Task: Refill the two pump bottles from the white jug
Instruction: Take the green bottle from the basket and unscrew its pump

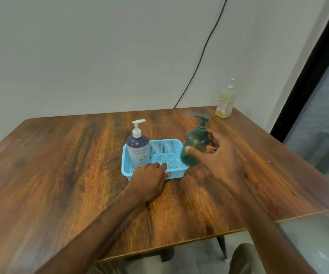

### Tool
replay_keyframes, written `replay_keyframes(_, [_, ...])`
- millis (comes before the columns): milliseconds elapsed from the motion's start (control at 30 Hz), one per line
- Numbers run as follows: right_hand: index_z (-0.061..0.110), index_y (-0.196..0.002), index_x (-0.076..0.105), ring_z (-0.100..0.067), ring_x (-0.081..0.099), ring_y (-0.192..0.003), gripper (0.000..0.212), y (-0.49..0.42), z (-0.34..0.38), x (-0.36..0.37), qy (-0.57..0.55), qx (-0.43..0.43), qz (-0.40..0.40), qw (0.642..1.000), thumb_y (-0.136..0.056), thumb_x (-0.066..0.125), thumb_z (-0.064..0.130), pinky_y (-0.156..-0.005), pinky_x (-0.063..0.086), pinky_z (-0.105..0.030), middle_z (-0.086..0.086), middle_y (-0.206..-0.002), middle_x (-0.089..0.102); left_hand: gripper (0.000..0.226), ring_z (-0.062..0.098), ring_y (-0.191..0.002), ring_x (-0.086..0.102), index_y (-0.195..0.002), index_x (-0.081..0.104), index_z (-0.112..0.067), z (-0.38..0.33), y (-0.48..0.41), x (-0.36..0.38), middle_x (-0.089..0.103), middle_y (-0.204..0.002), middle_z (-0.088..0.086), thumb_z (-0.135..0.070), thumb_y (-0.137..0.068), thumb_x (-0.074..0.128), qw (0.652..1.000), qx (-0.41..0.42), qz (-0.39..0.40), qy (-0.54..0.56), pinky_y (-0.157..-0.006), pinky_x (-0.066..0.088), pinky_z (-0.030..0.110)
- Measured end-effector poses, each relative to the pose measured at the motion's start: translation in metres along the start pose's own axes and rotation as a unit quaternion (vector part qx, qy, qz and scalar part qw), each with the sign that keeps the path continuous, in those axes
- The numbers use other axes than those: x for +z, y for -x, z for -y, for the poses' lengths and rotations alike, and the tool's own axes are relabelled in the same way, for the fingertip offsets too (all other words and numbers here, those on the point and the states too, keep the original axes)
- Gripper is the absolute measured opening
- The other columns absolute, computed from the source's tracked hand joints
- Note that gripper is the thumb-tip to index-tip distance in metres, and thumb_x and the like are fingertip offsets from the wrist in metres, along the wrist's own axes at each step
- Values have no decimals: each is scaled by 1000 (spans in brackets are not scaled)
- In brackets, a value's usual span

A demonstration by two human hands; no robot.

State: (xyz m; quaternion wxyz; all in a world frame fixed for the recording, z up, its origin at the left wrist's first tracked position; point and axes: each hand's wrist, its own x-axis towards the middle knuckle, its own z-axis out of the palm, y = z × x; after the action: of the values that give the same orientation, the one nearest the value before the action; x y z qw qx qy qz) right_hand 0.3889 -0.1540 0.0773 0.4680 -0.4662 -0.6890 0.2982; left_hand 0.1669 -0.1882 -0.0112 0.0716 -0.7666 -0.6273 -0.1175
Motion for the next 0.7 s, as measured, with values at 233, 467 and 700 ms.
replay_keyframes(233, [26, -138, 58, 0, 66, -105, 82, 48, -31, -26, 29, 21, -21, 999, -65, 92, 44, -81, 55, -16, 11, -127, 68, 33, 17, -81, 63, -102, 56, -21, -2, 0, 2, 67, -93, -2, -48, -108, 37, 1000, -8, -22, 2, -67, 56, 38])
replay_keyframes(467, [28, -142, 53, -1, 62, -104, 84, 73, -41, -14, 53, 38, -2, 998, -68, 91, 42, -82, 49, -13, 11, -133, 62, 33, 14, -82, 61, -107, 55, -22, -5, 0, -4, 68, -98, -2, -48, -109, 36, 1000, -16, -18, -13, -67, 51, 31])
replay_keyframes(700, [26, -149, 46, -3, 57, -120, 89, 74, -53, -7, 61, 31, 0, 998, -73, 86, 50, -91, 48, -15, 11, -143, 57, 55, 21, -122, 53, -134, 53, -24, -11, 2, 9, 59, -136, 1, -60, -104, 25, 995, -31, -88, 39, -105, 43, 38])
